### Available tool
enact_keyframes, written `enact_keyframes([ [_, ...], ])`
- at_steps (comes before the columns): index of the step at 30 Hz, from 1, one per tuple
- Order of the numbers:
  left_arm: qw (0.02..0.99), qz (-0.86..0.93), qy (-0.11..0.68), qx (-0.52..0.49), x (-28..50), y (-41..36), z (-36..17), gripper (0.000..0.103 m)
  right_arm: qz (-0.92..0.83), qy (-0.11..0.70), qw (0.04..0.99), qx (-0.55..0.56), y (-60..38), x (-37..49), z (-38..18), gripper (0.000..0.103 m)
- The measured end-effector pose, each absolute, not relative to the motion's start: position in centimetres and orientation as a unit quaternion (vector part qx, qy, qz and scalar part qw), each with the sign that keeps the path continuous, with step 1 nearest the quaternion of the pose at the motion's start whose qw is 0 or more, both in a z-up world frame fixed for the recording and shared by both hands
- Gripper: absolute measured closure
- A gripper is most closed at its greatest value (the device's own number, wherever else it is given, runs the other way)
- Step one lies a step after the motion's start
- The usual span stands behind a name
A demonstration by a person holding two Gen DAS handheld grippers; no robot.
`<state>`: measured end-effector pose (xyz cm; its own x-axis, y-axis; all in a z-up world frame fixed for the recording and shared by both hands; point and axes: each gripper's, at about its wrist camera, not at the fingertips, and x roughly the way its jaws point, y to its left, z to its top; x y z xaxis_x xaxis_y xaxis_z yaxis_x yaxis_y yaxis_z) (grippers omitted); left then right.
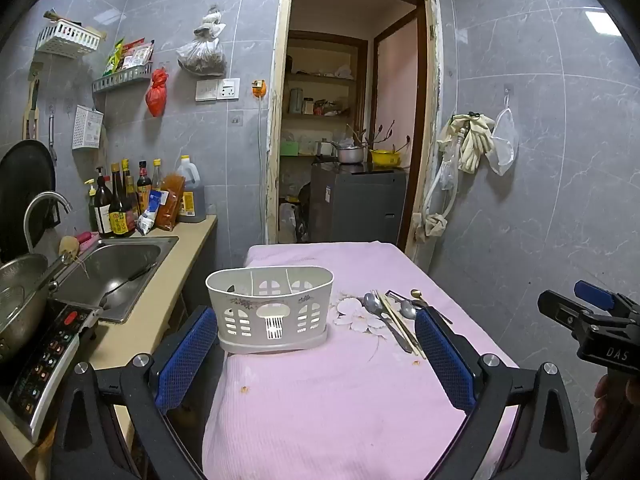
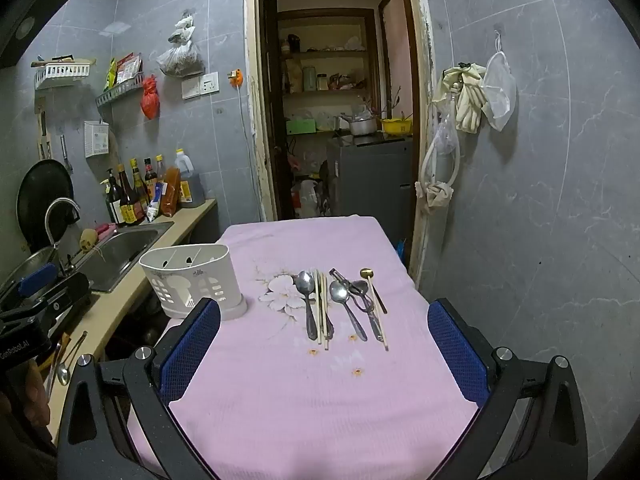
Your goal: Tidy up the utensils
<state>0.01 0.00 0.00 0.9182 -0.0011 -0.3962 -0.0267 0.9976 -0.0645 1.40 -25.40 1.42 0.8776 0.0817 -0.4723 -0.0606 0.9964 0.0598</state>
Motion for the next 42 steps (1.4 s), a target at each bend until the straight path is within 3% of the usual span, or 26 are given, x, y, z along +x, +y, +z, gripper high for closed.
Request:
enact_keyframes([
  [42, 0.978, 0.006, 0.205, -0.037, 0.02, 0.01, 0.00, 0.003, 0.037, 0.251, 0.967, 0.022, -25.31, 1.66, 1.23, 0.001],
])
